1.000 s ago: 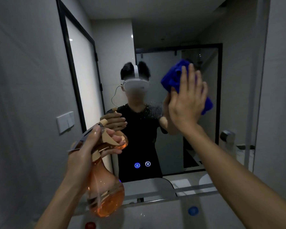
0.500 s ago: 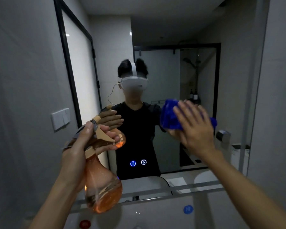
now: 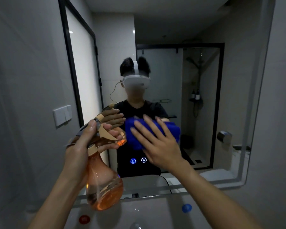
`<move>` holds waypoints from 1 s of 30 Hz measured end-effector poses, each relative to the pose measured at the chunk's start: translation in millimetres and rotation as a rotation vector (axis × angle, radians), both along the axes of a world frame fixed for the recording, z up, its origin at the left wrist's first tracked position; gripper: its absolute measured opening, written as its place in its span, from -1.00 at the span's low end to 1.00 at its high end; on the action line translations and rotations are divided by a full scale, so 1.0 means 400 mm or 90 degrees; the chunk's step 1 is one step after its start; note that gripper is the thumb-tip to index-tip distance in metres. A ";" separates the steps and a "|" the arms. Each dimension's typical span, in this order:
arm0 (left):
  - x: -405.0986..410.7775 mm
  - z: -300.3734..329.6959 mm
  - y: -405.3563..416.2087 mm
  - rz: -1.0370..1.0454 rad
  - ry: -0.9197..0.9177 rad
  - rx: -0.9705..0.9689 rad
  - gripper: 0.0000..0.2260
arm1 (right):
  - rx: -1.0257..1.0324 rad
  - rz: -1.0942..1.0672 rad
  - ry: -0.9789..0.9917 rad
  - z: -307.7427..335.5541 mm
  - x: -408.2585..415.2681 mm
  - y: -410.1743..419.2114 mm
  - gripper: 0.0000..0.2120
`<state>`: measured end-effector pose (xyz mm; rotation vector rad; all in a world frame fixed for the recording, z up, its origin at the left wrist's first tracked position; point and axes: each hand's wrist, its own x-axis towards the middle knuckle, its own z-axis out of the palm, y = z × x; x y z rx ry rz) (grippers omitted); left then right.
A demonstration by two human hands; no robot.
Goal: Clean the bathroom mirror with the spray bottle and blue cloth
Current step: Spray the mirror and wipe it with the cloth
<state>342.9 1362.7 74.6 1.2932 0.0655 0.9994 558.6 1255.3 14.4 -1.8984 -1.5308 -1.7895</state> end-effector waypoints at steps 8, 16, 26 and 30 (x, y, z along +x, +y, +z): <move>-0.018 0.027 0.005 -0.001 -0.012 0.007 -0.66 | 0.208 -0.037 0.091 0.191 0.160 -0.186 -0.34; -0.019 0.024 0.000 0.005 -0.015 0.007 -0.66 | 0.332 -0.055 0.127 0.335 -0.004 0.057 -0.39; -0.014 0.006 0.002 0.000 0.008 0.018 -0.63 | 0.027 -0.016 -0.015 0.073 0.155 -0.190 -0.34; -0.017 0.009 0.005 0.000 -0.002 0.015 -0.64 | 0.351 -0.033 0.205 0.274 0.144 -0.166 -0.38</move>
